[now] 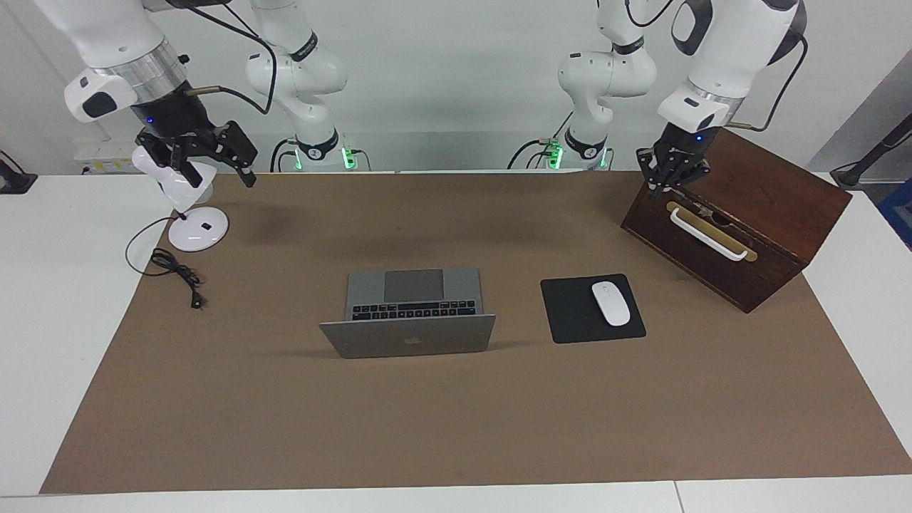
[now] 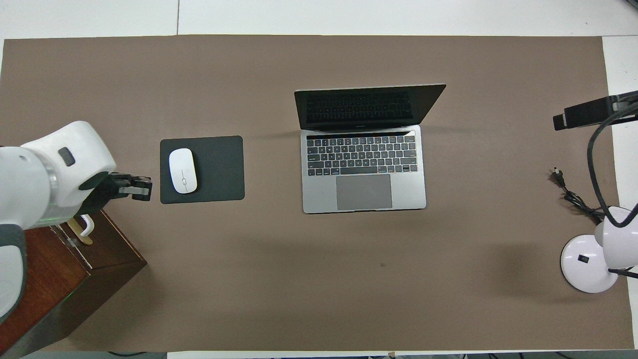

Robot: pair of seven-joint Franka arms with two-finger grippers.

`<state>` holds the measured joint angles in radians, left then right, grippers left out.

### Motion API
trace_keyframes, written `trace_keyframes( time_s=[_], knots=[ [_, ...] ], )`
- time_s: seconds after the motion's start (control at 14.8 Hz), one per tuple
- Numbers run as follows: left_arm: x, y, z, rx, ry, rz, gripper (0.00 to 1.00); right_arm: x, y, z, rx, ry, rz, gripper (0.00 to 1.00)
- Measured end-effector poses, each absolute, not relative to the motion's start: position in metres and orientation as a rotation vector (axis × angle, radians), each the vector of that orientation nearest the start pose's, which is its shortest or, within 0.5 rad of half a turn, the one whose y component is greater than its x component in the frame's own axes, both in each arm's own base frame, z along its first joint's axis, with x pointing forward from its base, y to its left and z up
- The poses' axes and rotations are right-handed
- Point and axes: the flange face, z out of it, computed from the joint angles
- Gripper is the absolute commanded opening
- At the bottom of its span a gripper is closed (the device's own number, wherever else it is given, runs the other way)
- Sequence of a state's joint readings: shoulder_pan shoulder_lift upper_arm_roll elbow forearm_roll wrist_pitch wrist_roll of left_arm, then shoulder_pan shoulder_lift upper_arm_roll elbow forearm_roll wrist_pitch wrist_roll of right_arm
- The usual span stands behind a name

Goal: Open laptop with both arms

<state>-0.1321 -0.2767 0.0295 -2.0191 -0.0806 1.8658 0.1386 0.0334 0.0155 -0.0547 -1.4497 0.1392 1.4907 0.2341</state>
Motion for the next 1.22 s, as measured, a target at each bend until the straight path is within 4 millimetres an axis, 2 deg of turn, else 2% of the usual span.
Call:
trace_keyframes(
  time_s=[0.14, 0.34, 0.61, 0.81, 1.02, 1.22],
  knots=[
    [0.485, -0.031, 0.580, -3.193, 0.300, -0.203, 1.00, 0.546, 0.002, 0.660, -2.974, 0.432, 0.021, 1.00],
    [0.486, -0.009, 0.580, -3.187, 0.233, -0.205, 1.00, 0.537, -0.003, 0.644, -2.992, 0.448, 0.072, 1.00],
    [0.486, 0.007, 0.581, -3.187, 0.178, -0.210, 1.00, 0.533, -0.015, 0.640, -3.077, 0.340, 0.049, 1.00],
    [0.487, 0.008, 0.587, -3.184, 0.176, -0.227, 1.00, 0.536, -0.034, 0.637, -3.083, 0.289, 0.002, 1.00],
    [0.488, 0.008, 0.603, -3.187, 0.151, -0.231, 1.00, 0.536, -0.039, 0.635, -3.082, 0.288, -0.006, 1.00],
    [0.496, 0.008, 0.637, -3.191, 0.127, -0.188, 1.00, 0.536, -0.037, 0.632, -3.083, 0.285, 0.000, 1.00]
  ],
)
